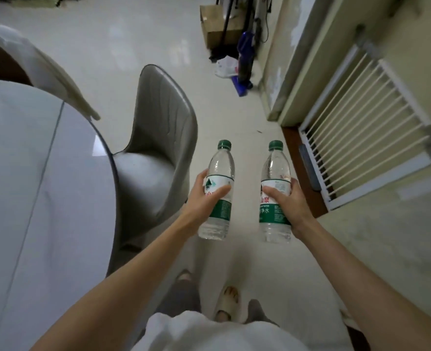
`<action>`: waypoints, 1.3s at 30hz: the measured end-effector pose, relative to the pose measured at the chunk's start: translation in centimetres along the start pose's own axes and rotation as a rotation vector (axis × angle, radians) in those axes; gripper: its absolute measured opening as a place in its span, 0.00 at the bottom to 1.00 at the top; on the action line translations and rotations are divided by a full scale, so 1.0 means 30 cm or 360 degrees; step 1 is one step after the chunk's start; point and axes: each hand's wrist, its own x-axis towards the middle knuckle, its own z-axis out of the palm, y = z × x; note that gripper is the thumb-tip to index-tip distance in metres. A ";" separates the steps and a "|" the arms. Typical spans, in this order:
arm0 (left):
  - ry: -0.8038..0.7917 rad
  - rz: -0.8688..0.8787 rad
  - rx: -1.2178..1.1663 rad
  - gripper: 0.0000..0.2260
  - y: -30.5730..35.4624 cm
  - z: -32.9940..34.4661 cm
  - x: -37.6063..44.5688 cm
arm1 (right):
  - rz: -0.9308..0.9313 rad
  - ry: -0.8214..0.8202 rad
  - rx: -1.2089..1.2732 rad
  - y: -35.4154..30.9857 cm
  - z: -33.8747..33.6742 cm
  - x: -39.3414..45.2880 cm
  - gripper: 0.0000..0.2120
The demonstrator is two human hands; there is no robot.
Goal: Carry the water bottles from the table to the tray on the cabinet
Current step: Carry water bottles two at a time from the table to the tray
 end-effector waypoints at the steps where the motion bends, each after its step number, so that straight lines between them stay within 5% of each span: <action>1: -0.0011 0.0002 -0.0010 0.28 0.025 0.041 0.044 | 0.0009 0.0013 0.0038 -0.014 -0.036 0.039 0.24; 8: -0.0095 0.0004 -0.0035 0.28 0.191 0.242 0.439 | 0.0017 0.0084 0.0088 -0.155 -0.193 0.391 0.26; 25: -0.0208 0.0048 0.0103 0.29 0.792 0.461 1.618 | -0.0067 0.0163 0.0188 -0.896 -0.311 1.514 0.22; 39: 0.0658 0.0009 -0.0280 0.29 1.214 0.040 2.465 | -0.0076 -0.0615 -0.0435 -1.587 0.264 2.576 0.23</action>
